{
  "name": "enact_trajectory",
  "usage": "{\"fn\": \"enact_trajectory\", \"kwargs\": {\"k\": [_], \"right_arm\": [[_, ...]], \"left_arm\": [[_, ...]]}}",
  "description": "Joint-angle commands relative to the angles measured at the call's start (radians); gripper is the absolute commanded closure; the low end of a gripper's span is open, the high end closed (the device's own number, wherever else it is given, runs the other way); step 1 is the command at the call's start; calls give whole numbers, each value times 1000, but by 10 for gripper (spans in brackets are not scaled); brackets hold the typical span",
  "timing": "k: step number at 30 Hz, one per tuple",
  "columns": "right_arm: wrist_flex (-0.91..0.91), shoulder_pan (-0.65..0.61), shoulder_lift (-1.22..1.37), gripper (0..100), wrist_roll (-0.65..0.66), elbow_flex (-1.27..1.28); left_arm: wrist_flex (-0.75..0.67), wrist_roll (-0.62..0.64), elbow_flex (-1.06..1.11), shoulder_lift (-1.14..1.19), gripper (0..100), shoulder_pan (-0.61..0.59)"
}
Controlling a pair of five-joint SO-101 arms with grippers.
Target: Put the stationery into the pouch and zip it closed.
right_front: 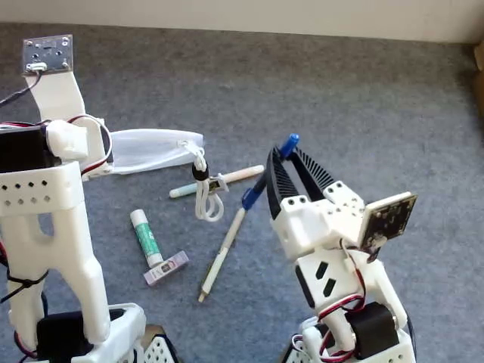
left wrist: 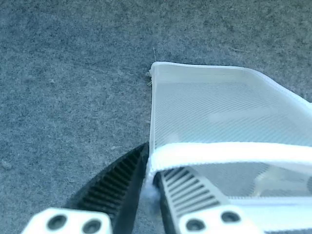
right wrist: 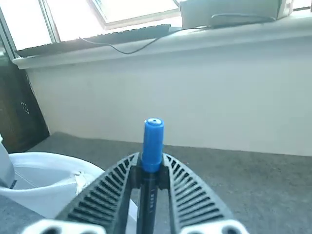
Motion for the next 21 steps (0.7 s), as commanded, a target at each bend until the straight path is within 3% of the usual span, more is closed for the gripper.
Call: {"fn": "enact_trajectory", "kwargs": {"k": [1,21], "right_arm": [[-85,-10,-7,993,14,-61],[-447,-116,-5,993,18,-61]], "left_arm": [[8,-9,2,-7,989,-7],[8,-6,2,-7,989,-2]]}}
